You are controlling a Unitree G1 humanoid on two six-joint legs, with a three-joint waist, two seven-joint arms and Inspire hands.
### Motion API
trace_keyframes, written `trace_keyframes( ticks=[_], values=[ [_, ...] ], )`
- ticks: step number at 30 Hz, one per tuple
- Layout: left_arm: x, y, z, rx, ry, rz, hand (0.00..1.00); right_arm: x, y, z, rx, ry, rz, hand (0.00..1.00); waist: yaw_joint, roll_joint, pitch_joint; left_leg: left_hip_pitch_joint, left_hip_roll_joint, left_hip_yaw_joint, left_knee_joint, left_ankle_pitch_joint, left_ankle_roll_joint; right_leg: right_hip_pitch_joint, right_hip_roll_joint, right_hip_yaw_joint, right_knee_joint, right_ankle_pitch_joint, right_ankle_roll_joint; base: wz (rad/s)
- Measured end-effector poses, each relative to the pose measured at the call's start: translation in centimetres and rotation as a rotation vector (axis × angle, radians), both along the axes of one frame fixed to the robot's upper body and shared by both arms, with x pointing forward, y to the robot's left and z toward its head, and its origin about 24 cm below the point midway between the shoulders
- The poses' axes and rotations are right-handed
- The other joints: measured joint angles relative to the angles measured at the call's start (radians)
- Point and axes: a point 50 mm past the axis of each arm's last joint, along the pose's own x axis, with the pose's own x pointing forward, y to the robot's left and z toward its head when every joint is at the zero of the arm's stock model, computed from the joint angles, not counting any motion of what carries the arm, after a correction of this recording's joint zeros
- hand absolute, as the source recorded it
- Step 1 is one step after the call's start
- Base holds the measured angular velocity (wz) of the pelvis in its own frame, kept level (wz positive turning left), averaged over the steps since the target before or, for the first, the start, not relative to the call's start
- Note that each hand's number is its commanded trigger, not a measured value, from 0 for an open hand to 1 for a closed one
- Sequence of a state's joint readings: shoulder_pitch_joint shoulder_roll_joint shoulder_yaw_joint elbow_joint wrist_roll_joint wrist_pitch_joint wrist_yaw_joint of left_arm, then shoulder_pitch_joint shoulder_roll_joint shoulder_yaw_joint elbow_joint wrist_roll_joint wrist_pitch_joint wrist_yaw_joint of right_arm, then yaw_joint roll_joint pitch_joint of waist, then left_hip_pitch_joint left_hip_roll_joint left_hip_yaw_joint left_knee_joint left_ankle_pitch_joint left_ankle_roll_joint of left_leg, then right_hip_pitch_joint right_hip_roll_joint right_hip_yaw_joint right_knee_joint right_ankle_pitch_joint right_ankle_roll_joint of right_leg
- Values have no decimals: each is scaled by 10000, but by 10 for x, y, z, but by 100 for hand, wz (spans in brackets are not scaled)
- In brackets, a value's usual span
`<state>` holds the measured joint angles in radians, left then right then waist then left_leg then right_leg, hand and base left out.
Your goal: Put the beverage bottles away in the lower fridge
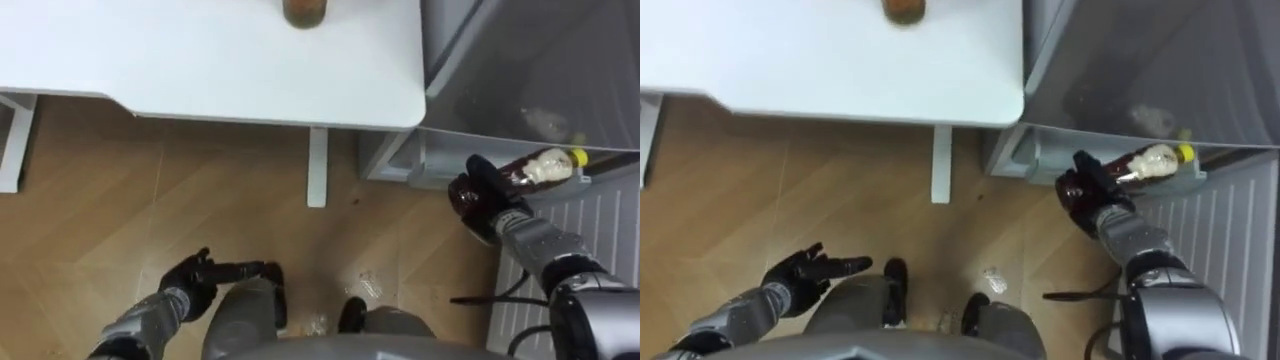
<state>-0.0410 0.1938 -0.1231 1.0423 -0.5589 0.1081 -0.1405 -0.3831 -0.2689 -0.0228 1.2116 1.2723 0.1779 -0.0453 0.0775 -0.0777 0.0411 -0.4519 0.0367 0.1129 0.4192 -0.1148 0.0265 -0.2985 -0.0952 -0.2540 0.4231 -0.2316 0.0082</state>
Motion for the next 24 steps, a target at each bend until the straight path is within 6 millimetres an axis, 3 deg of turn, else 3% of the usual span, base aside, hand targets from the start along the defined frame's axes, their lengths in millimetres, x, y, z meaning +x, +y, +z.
trace_keyframes(
  ticks=[2,5,9,11,17,24],
  values=[
    [15,-5,4,152,-321,-67,0,14,0,10,-47,-279,21,100,130,-69,72,-913,7,-191,596,10,29,-913,-69,-36,728,-279,-70,19],
    [20,-6,6,441,-345,-26,0,24,-1,18,-17,-474,-62,100,188,-132,78,-1735,-78,-506,941,51,-4,-1764,-212,-303,1412,-606,-79,29],
    [25,-10,8,794,-438,-59,0,31,-16,30,-480,-527,-189,100,399,-235,86,-2450,-250,-643,975,417,83,-2516,-449,-488,1923,-590,-162,24],
    [30,-9,10,1016,-608,-85,0,39,-18,38,-589,-640,-235,100,414,-430,86,-2845,-344,-686,983,562,73,-3017,-579,-506,2249,-638,-233,15],
    [41,-14,19,1223,-1238,-150,0,54,-18,52,-598,-759,-435,100,382,-756,94,-3448,-379,-834,998,686,18,-3641,-582,-532,2404,-641,-287,3],
    [45,-20,22,1404,-1587,-404,0,68,-28,73,-1038,-775,-823,100,353,-742,96,-4058,-508,-837,1240,693,32,-4308,-747,-471,2862,-781,-314,5]
  ],
)
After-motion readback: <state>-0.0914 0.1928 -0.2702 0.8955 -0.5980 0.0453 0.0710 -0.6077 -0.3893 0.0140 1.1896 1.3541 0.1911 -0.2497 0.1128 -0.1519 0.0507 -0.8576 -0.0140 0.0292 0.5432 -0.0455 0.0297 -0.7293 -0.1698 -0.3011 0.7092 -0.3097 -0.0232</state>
